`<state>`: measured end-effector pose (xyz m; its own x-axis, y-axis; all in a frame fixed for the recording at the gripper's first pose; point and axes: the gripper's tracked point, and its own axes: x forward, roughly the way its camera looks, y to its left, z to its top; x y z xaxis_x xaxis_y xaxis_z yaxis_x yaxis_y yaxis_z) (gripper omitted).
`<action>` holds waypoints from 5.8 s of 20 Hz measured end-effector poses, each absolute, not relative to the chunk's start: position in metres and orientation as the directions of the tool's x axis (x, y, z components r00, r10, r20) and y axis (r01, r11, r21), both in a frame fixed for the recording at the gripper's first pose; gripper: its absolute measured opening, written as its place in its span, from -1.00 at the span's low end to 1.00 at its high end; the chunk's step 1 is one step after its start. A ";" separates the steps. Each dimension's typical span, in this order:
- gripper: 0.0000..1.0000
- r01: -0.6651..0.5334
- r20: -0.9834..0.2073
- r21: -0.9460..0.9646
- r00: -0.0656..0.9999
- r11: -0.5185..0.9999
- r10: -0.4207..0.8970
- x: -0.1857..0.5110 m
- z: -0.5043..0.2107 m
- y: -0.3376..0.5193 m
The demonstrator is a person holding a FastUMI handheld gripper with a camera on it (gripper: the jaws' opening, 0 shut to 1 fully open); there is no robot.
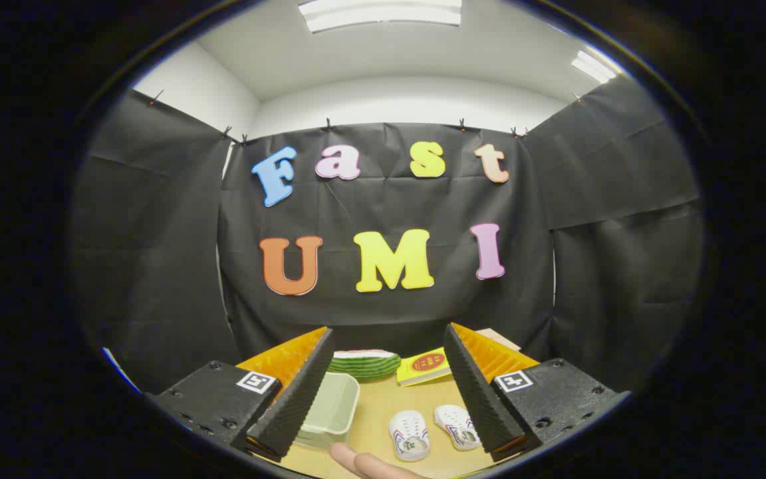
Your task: Open the storage box then place both shoes into the box .Put the left shoe in first, then the right shoe, with the right side of both shoes facing outward in a uniform manner.
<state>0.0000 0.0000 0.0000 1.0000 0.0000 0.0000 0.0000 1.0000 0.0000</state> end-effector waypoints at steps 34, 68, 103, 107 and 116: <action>0.99 -0.236 -0.490 0.583 0.661 0.777 0.568 0.149 -0.263 0.012; -0.89 -0.136 -0.094 0.982 0.260 0.133 0.961 0.196 -0.226 0.104; 1.00 -0.296 -0.338 0.832 0.401 0.470 0.851 0.170 -0.172 0.282; 1.00 -0.332 -0.420 0.756 0.414 0.564 0.807 0.165 -0.188 0.235; 1.00 -0.315 -0.613 0.570 0.452 0.759 0.648 0.163 -0.249 0.109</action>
